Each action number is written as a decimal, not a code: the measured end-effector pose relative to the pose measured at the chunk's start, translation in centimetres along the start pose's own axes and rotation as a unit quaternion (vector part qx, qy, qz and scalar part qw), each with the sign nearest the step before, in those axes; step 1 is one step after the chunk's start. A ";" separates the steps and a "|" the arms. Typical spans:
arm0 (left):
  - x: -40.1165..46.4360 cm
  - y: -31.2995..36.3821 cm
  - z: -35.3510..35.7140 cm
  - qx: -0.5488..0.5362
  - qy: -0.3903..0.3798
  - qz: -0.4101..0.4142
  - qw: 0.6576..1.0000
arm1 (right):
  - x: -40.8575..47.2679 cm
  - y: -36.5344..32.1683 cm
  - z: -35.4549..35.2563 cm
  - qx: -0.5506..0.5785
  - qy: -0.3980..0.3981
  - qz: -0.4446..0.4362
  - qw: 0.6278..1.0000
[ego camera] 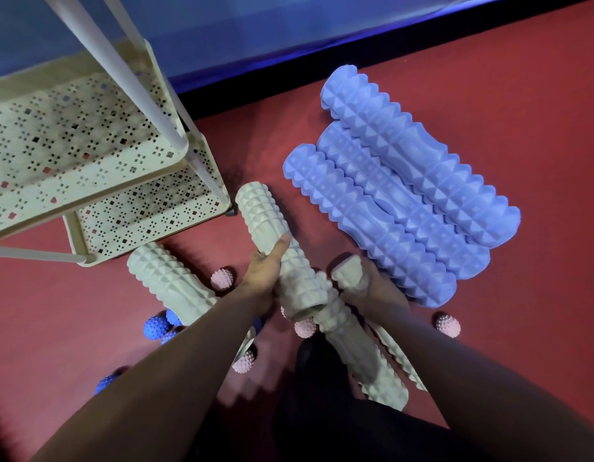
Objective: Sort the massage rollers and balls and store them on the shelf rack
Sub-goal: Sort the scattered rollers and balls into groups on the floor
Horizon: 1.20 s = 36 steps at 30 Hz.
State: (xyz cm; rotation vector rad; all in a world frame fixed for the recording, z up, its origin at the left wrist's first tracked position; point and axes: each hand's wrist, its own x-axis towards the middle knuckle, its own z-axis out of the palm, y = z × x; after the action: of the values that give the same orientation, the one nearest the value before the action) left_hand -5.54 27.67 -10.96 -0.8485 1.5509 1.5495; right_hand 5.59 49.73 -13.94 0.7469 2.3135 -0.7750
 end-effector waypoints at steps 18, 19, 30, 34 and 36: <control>-0.2 -0.5 -3.1 0.025 0.004 0.056 0.998 | 6.4 -13.9 -2.1 -0.153 0.077 -0.159 0.972; -0.2 -0.7 -3.1 0.021 0.006 0.059 0.998 | 6.6 -14.3 -2.0 -0.172 0.086 -0.165 0.967; -0.5 -1.9 -2.9 0.013 0.011 0.045 0.999 | 0.1 -6.9 0.1 0.060 0.053 -0.114 0.990; -0.9 -2.0 -3.2 0.016 0.015 0.050 0.999 | -1.8 -5.6 1.9 0.072 -0.040 -0.054 0.995; -1.2 -2.1 -3.4 0.023 0.015 0.059 0.998 | -1.7 -5.7 2.5 0.048 -0.074 -0.048 0.995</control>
State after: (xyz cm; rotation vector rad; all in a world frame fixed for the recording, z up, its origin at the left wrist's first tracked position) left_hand -3.35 24.10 -11.06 -0.7684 1.6780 1.5838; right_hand 3.86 43.72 -12.56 0.6009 2.2035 -0.9583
